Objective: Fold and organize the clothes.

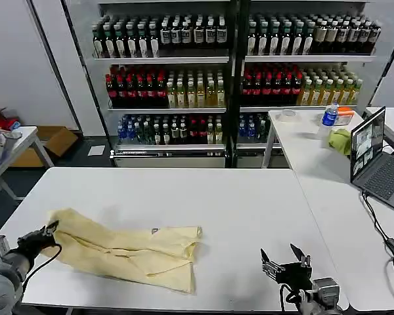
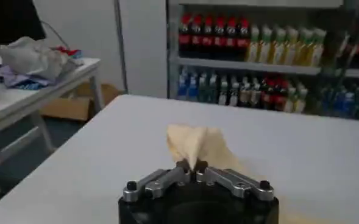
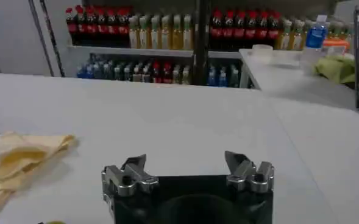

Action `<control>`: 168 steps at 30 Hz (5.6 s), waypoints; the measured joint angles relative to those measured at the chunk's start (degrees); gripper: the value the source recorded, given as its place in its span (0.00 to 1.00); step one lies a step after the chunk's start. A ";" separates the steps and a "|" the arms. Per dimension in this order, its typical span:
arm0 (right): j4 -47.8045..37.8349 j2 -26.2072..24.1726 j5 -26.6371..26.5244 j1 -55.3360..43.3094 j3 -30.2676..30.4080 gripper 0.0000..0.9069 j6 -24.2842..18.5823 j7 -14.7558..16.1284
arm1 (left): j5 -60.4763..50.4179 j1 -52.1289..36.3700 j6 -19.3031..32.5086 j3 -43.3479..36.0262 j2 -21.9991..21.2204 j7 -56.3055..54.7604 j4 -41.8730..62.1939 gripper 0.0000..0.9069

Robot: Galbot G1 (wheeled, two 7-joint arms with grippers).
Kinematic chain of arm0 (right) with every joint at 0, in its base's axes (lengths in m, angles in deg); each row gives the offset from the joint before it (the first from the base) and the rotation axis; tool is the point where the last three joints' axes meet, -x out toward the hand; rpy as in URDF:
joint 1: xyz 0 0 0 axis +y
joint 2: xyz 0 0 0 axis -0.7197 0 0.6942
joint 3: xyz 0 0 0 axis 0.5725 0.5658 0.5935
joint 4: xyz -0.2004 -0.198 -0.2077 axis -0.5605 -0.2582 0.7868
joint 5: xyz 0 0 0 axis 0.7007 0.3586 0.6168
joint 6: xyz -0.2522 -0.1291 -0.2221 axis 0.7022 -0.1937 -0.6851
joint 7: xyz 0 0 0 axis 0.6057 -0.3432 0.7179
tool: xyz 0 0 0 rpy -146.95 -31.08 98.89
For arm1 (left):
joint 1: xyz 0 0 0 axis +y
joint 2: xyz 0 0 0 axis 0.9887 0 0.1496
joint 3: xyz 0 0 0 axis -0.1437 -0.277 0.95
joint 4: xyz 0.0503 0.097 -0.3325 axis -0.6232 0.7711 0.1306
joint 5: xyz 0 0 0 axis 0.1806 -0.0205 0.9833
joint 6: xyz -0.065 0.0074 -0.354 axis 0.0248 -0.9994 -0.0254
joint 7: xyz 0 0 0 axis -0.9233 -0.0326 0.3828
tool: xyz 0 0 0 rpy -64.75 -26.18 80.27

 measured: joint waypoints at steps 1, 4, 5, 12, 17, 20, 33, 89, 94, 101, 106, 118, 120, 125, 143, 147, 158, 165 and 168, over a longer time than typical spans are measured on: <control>-0.01 -0.05 0.00 0.01 0.00 1.00 0.01 -0.01 | 0.88 -0.13 -0.01 -0.20 -0.19 -0.30 -0.83 0.03; -0.07 -0.16 -0.04 0.06 0.00 1.00 0.03 -0.01 | 3.82 -0.73 -0.05 -1.35 -0.97 -1.00 -3.44 0.03; -0.16 -0.20 -0.06 0.09 0.00 1.00 0.03 -0.01 | 4.85 -1.03 -0.06 -1.91 -1.29 -1.31 -4.32 0.03; -0.74 -0.72 -0.30 0.02 0.07 1.00 0.04 0.08 | 11.04 -1.54 -0.19 -5.76 -3.12 -3.26 -9.03 0.04; -1.15 -0.76 -0.54 -0.55 0.57 1.00 0.04 0.10 | 13.54 -1.98 -0.21 -8.69 -4.42 -4.85 -11.25 0.03; -1.32 -0.74 -0.56 -0.83 0.89 1.00 0.04 0.12 | 14.19 -2.75 -0.20 -10.80 -5.32 -5.75 -11.75 0.04; -1.05 -1.33 -0.94 -0.79 1.05 1.00 0.04 0.17 | 15.51 -7.05 -0.01 -20.66 -10.39 -8.28 -10.01 0.04; -0.51 -0.27 -1.20 -1.09 0.33 1.00 0.77 -0.40 | 15.99 -4.01 -0.19 -12.81 -7.41 1.07 4.35 1.00; -0.17 -0.39 -1.21 -0.89 -0.05 1.00 0.81 -0.41 | 16.34 -4.41 -0.31 -13.41 -7.29 3.16 6.69 1.00; 0.40 -0.33 -1.13 -0.31 -0.53 1.00 0.84 -0.43 | 16.15 -4.89 -0.18 -14.43 -7.69 5.08 8.11 1.00; 0.79 -0.42 -1.14 0.14 -1.03 1.00 0.90 -0.44 | 16.73 -4.81 -0.14 -15.09 -8.38 5.82 8.31 1.00; 1.75 0.24 -0.78 1.41 -1.96 1.00 0.90 -0.47 | 19.27 -5.94 -0.16 -16.21 -9.94 6.80 8.46 0.03; 1.87 0.32 -0.71 1.62 -2.05 1.00 0.90 -0.47 | 19.51 -6.04 -0.16 -16.25 -10.13 6.99 8.70 0.04; 2.04 0.40 -0.63 1.89 -2.30 1.00 0.90 -0.47 | 20.24 -6.03 -0.20 -16.52 -10.63 7.52 8.94 0.03; 1.79 0.26 -1.12 1.25 -2.62 1.00 1.07 -0.58 | 26.91 -7.24 -0.36 -13.23 -12.68 6.97 8.64 0.03; 1.53 0.02 -1.56 0.78 -2.68 1.00 1.08 -0.59 | 29.34 -6.95 -0.37 -10.35 -11.99 6.23 8.66 0.03; 0.56 -0.82 -3.15 -1.47 -1.53 1.00 1.16 -0.66 | 28.46 -4.67 -0.57 5.98 -2.66 7.07 11.08 0.03; 0.26 -0.57 -3.69 -2.97 -0.85 1.00 1.20 -0.73 | 21.30 -3.51 -0.54 14.46 5.66 9.46 10.18 0.04; 0.06 -0.25 -3.68 -3.15 -0.64 1.00 1.20 -0.67 | 16.14 -2.23 -0.35 14.97 7.15 10.13 8.01 0.03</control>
